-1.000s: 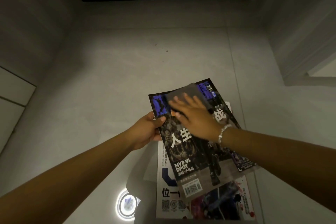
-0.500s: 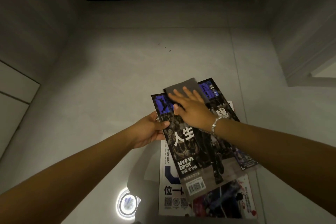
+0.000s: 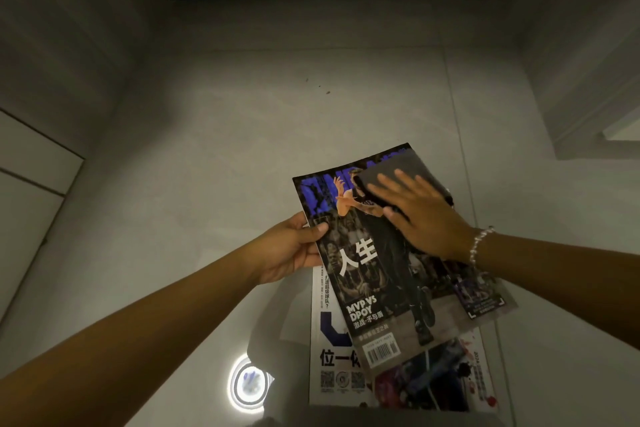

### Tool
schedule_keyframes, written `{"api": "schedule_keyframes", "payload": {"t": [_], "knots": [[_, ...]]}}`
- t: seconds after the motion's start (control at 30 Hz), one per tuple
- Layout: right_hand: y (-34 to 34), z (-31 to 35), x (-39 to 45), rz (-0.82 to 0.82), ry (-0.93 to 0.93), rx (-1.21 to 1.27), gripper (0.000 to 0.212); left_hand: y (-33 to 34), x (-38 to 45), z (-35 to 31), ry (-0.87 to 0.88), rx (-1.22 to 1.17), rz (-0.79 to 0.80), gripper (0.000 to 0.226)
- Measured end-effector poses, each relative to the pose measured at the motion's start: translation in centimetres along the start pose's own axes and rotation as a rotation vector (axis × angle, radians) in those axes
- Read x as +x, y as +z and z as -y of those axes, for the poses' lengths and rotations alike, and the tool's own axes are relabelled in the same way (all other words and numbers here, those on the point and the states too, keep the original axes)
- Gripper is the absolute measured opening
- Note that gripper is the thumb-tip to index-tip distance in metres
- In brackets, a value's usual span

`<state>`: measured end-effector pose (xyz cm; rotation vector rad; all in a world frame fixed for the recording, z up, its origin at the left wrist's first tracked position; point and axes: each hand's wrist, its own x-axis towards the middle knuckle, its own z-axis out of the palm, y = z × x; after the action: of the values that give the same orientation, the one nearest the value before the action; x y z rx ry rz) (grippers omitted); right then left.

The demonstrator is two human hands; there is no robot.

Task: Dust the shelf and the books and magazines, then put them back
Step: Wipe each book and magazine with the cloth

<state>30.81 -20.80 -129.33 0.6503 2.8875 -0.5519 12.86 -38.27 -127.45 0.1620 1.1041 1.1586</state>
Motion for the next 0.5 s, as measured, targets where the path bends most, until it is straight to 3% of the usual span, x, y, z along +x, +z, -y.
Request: {"api": "schedule_keyframes", "payload": {"t": [0.13, 0.27, 0.4, 0.5], "knots": [[1.4, 3.1, -1.4, -0.051, 0.076, 0.027, 0.066, 0.1, 0.3, 0.0, 0.002, 0.003, -0.07, 0.025], [3.1, 5.8, -4.9, 0.04, -0.177, 0.105, 0.052, 0.3, 0.1, -0.1, 0.0, 0.048, -0.059, 0.03], [4.4, 4.4, -6.7, 0.015, -0.419, -0.144, 0.047, 0.4, 0.1, 0.3, 0.046, 0.105, -0.067, 0.022], [2.9, 1.6, -5.3, -0.036, -0.276, -0.092, 0.048, 0.4, 0.2, 0.5, 0.056, 0.14, -0.105, 0.023]]}}
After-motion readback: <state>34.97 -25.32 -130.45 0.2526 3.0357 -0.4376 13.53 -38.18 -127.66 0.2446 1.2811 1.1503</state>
